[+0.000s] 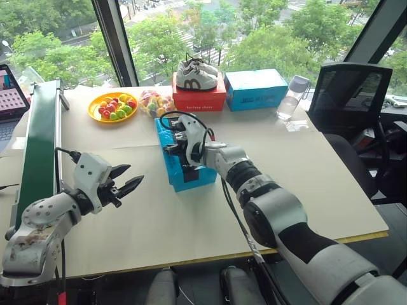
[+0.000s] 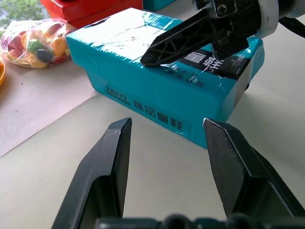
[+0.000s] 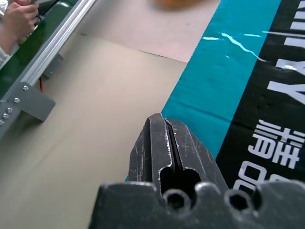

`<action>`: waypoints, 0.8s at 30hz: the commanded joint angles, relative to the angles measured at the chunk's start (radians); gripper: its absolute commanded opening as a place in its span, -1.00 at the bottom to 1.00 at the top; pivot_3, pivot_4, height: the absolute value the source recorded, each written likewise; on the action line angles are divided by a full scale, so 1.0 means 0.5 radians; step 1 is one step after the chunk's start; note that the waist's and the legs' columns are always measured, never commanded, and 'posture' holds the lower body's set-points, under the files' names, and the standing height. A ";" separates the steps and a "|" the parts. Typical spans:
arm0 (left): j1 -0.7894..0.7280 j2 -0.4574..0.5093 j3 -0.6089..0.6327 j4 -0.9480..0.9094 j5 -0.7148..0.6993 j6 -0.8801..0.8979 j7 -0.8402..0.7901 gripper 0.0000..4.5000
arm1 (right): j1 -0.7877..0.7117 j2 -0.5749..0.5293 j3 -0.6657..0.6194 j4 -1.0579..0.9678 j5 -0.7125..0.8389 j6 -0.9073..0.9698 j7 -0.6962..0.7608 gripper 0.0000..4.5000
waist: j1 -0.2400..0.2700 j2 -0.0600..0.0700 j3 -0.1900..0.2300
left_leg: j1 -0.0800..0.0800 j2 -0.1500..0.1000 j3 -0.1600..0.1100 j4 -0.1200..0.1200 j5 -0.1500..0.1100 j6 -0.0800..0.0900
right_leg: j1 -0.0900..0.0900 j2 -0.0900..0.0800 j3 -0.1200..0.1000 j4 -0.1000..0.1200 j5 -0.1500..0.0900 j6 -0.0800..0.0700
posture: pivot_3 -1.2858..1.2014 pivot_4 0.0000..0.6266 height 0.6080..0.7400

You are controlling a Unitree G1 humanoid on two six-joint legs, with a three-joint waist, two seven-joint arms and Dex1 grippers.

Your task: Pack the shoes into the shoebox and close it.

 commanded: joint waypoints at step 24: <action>-0.013 -0.861 0.127 0.156 0.259 -0.361 1.013 0.12 | 1.229 -1.024 -0.420 -1.825 0.056 0.371 -0.100 -1.00 | 0.038 -0.004 -0.001 | 0.008 -0.003 0.003 0.004 -0.002 -0.002 | 0.017 -0.004 0.002 -0.007 -0.004 0.008 | 0.03 -0.52 0.85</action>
